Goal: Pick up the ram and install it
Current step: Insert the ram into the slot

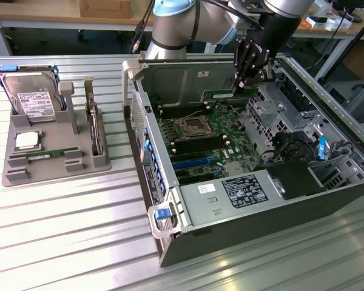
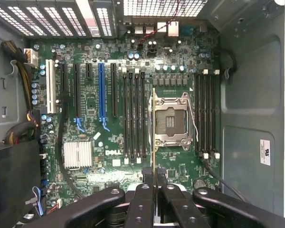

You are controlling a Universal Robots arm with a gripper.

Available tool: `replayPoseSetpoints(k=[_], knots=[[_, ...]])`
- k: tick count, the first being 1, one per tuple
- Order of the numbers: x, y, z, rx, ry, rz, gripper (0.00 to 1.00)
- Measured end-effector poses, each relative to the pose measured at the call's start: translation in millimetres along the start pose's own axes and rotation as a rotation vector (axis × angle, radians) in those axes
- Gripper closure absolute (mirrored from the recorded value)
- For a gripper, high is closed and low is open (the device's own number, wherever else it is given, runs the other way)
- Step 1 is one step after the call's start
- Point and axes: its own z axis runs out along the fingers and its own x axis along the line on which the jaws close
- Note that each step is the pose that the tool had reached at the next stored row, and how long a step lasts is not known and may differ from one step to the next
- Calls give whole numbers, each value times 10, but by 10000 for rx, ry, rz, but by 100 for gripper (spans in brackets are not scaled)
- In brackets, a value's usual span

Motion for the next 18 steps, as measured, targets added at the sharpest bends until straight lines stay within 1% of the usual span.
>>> replayPoseSetpoints(k=[7, 18], knots=[[4, -2, 56, 0, 0, 0, 88], [14, -8, 178, 0, 0, 0, 88]])
